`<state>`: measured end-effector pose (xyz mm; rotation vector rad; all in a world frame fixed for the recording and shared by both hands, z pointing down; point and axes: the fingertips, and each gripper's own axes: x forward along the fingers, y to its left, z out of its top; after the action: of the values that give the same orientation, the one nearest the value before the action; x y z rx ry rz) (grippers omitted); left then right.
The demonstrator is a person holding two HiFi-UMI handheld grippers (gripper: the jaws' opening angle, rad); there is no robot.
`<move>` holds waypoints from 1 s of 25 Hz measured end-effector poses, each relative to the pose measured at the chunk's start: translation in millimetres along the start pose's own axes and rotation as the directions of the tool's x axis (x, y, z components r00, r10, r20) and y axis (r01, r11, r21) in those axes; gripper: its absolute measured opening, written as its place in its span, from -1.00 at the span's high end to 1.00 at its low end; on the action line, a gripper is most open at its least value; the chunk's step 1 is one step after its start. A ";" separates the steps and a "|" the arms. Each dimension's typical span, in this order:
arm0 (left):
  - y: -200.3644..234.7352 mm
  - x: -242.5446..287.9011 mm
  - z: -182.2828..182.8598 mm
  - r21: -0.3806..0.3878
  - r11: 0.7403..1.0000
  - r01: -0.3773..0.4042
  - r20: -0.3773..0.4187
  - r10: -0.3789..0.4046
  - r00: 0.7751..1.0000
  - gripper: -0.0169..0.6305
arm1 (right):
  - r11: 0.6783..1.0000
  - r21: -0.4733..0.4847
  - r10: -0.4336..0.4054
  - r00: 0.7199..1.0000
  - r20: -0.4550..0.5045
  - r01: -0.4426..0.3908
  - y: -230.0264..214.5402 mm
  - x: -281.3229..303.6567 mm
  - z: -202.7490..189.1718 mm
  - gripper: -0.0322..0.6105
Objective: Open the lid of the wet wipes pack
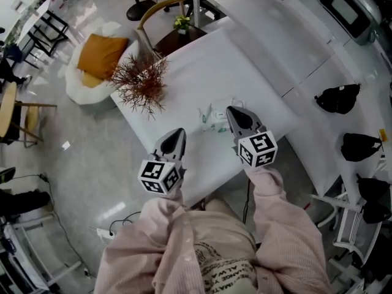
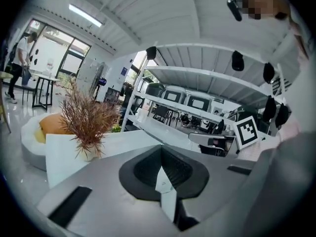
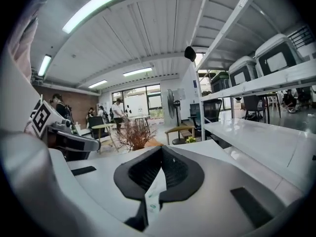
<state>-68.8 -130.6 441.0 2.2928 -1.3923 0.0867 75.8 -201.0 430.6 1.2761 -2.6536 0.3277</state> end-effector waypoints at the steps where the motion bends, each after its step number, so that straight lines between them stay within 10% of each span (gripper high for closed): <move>1: -1.2 -3.5 4.7 0.006 1.000 -0.001 0.012 0.001 1.000 0.95 | 1.000 0.008 -0.004 1.000 0.014 0.004 2.4 -3.9 4.8 0.90; 25: -15.2 -64.2 94.3 0.185 0.982 -0.030 0.193 -0.006 0.981 0.95 | 0.997 0.065 -0.063 0.969 0.239 0.049 38.8 -79.3 87.9 0.90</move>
<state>-103.8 -110.3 333.2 2.5032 -1.5526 -0.0018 88.5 -142.3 321.4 1.4938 -2.8175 0.2584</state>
